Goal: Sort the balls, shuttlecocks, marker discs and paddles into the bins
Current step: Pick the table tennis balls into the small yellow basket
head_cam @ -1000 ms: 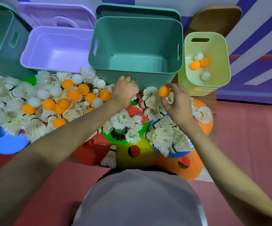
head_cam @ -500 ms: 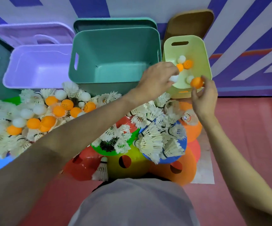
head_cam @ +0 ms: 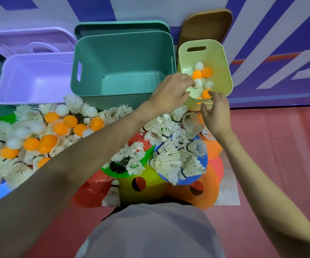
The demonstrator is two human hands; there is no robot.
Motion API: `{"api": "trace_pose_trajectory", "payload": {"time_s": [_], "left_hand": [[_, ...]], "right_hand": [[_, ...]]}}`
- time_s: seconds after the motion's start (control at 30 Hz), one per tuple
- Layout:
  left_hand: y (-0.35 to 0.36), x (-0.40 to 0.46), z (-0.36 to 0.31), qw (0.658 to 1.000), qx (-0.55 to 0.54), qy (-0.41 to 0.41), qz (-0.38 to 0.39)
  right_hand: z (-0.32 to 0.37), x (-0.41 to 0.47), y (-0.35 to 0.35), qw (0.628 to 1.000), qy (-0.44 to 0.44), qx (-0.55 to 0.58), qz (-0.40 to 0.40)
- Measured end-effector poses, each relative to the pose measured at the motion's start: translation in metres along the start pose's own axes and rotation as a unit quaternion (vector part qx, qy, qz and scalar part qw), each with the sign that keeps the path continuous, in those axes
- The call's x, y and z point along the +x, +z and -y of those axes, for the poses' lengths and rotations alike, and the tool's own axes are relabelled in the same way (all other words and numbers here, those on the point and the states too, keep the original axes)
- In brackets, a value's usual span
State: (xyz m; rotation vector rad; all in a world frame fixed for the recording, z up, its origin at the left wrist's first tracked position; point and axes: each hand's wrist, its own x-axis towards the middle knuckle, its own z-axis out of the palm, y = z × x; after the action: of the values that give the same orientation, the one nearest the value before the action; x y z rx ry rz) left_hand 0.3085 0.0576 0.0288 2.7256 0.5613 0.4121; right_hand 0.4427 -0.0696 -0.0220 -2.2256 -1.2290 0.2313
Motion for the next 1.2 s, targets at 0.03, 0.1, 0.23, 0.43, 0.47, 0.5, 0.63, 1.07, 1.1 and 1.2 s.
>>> {"api": "trace_pose_trajectory", "payload": {"time_s": [0.03, 0.1, 0.23, 0.43, 0.47, 0.5, 0.63, 1.07, 1.1, 1.2], "left_hand": [[-0.004, -0.012, 0.001, 1.0, -0.009, -0.002, -0.01], [-0.013, -0.037, 0.005, 0.999, -0.027, -0.019, -0.034], [-0.035, -0.088, 0.014, 0.991, -0.052, -0.088, -0.081], [-0.067, -0.171, 0.046, 0.979, -0.033, -0.172, -0.106], [-0.072, -0.185, 0.054, 0.975, -0.025, -0.192, -0.106], [-0.076, -0.199, 0.062, 0.972, -0.019, -0.213, -0.102], [-0.087, -0.247, 0.091, 0.962, -0.011, -0.258, -0.084], [-0.063, -0.282, 0.103, 0.956, -0.008, -0.292, -0.017], [-0.061, -0.281, 0.105, 0.956, -0.001, -0.292, -0.017], [-0.058, -0.277, 0.107, 0.955, 0.017, -0.295, -0.026]], "right_hand": [[0.007, -0.007, 0.003, 1.0, -0.01, 0.006, 0.006], [0.023, -0.021, 0.008, 0.999, -0.037, 0.017, 0.015], [0.06, -0.046, 0.02, 0.995, -0.081, 0.032, 0.053], [0.118, -0.077, 0.044, 0.981, -0.13, 0.048, 0.132], [0.129, -0.081, 0.049, 0.978, -0.145, 0.05, 0.142], [0.14, -0.085, 0.054, 0.974, -0.162, 0.05, 0.15], [0.178, -0.091, 0.076, 0.955, -0.228, 0.02, 0.191], [0.218, -0.055, 0.131, 0.912, -0.3, -0.087, 0.264], [0.22, -0.052, 0.133, 0.91, -0.299, -0.088, 0.275], [0.227, -0.046, 0.137, 0.904, -0.302, -0.088, 0.291]]}}
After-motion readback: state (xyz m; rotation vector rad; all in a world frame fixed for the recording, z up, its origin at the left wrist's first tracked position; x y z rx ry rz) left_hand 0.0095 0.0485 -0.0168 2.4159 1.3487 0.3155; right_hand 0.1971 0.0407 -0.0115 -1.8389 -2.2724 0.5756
